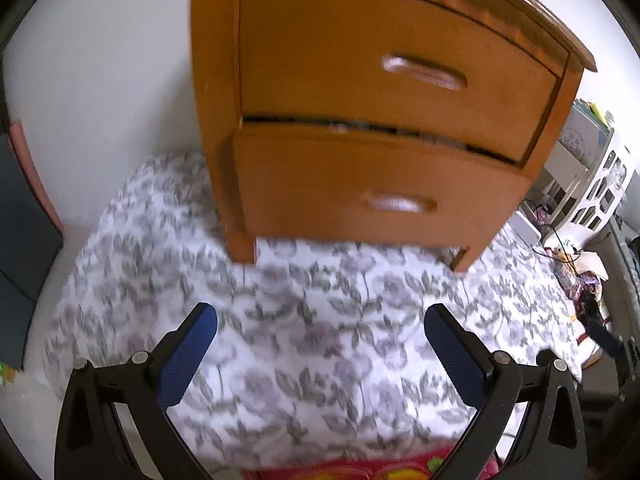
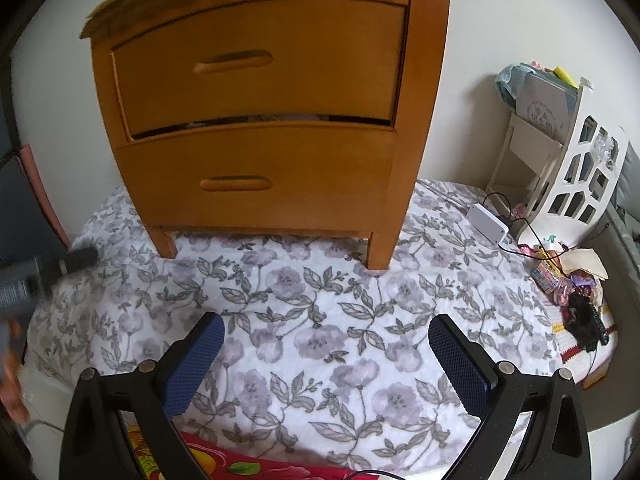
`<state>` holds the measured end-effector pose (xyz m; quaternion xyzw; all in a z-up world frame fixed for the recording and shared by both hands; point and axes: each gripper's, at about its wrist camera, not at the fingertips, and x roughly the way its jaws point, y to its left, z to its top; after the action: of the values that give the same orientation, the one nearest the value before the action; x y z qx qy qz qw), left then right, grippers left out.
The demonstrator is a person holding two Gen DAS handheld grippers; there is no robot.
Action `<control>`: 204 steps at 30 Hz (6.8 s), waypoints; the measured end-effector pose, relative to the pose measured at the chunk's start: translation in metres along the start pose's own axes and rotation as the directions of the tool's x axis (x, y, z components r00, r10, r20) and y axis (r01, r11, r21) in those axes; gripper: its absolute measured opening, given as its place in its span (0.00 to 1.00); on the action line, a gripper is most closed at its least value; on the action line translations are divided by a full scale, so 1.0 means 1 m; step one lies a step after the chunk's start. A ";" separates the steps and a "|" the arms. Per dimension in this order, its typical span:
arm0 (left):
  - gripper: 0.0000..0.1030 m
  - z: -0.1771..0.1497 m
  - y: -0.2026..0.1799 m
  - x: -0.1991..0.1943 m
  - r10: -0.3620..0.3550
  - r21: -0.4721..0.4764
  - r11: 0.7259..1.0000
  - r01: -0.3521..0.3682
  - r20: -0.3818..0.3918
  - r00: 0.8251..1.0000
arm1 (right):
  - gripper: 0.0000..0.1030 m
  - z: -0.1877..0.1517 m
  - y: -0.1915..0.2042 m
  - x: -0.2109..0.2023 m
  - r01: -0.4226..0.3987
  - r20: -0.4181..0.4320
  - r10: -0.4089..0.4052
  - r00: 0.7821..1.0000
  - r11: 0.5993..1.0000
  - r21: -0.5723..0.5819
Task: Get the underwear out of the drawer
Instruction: 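Hook the lower drawer handle with the left tool and pull outward, then pull the lower drawer further open with the left tool, then move both tools into the open drawer toward the clothes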
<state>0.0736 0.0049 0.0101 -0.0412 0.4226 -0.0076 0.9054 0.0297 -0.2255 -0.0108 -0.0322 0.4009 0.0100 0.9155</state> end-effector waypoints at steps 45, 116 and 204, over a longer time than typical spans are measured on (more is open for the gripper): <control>1.00 0.131 -0.095 0.125 -0.025 0.452 0.888 0.084 -0.134 0.991 | 1.00 0.003 -0.033 0.096 0.033 -0.189 -0.023 0.982 0.998 0.053; 1.00 0.084 -0.090 0.056 -0.102 0.437 0.877 0.202 -0.241 0.965 | 1.00 0.002 -0.035 -0.027 0.056 -0.053 -0.052 0.997 0.996 0.068; 1.00 0.086 0.009 0.030 -0.166 0.003 0.986 0.166 -0.031 0.986 | 1.00 0.093 0.005 0.050 -0.155 -0.020 0.156 0.988 0.987 0.043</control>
<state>0.1583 0.0183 0.0418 -0.0736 0.4316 -0.0849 0.8950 0.1312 -0.2149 0.0150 0.0178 0.4128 0.0728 0.9077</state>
